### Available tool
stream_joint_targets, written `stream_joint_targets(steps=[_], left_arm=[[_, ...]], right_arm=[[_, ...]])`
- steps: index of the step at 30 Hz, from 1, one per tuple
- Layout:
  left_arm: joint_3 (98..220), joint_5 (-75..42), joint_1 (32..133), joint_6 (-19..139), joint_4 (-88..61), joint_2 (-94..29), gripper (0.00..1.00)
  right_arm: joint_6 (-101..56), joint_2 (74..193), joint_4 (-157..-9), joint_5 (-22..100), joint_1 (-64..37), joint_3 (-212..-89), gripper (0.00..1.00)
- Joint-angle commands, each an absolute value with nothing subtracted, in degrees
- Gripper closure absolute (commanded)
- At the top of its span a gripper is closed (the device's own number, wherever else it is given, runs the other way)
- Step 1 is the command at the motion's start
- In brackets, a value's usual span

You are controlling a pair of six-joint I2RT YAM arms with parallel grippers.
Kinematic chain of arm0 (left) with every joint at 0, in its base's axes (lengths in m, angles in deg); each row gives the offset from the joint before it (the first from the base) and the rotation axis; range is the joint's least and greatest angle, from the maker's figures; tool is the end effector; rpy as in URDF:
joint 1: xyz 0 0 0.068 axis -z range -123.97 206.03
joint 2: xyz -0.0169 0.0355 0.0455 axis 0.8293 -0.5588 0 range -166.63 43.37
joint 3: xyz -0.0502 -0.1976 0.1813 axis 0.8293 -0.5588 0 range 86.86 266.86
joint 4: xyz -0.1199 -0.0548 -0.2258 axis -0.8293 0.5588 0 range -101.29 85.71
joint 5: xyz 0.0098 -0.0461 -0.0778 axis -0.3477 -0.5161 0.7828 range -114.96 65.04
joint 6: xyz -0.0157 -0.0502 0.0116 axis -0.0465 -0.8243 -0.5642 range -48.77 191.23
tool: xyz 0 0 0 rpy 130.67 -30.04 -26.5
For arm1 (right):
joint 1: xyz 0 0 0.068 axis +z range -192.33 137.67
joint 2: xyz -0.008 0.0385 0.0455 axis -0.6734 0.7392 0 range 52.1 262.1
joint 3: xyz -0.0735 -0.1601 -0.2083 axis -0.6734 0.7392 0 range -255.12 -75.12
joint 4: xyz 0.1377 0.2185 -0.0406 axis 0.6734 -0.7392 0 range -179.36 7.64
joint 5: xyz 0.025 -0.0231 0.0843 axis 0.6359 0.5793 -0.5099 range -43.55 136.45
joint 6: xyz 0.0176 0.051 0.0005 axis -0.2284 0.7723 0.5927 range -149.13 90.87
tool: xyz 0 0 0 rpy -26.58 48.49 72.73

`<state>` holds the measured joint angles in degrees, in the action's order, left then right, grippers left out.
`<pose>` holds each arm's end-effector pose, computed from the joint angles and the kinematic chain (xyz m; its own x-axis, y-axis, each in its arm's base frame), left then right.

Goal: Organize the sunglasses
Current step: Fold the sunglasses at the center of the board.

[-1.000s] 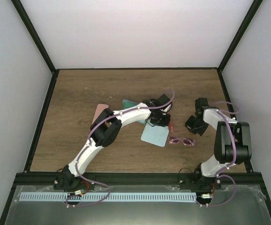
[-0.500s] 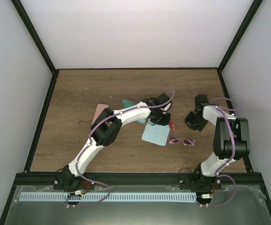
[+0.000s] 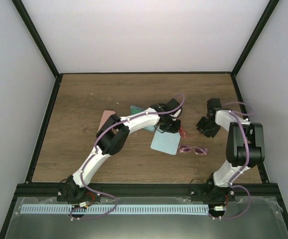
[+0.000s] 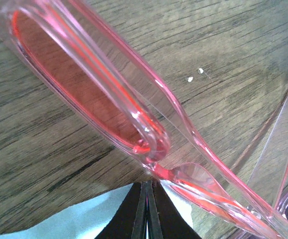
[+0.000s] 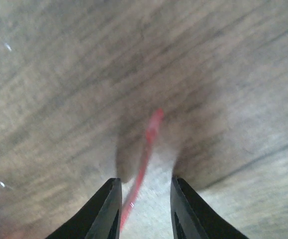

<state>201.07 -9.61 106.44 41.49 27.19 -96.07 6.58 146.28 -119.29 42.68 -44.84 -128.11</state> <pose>0.3214 -0.4036 0.1379 -0.9018 0.3400 -0.2669 0.4268 0.7978 -0.4259 0.2855 -0.0103 0.1533 -0.7763 0.6168 -0.1297 0.5950 0.7850 0.1725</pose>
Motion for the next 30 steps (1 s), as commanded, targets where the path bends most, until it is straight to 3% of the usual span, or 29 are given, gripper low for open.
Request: stream_joint_targets(steps=[1,4,8,23,30], left_arm=[[201.03,-11.65,105.61,42.24,29.84,-98.93,0.96],[200.95,-11.78,105.45,42.39,29.98,-99.0,0.96],[201.01,-11.85,105.26,42.66,30.03,-99.4,0.96],[209.24,-10.05,104.29,42.07,31.58,-104.13,0.96],[209.38,-9.41,104.21,42.01,31.38,-104.29,0.96]], right_arm=[[5.42,150.03,-118.29,43.89,-45.41,-131.45,0.76],[3.8,151.58,-118.19,44.57,-45.37,-132.65,0.87],[1.62,153.48,-118.95,45.24,-45.41,-134.36,0.94],[-2.44,154.26,-119.88,46.7,-39.75,-136.03,0.98],[-5.17,155.14,-118.09,41.18,-36.36,-137.89,0.98]])
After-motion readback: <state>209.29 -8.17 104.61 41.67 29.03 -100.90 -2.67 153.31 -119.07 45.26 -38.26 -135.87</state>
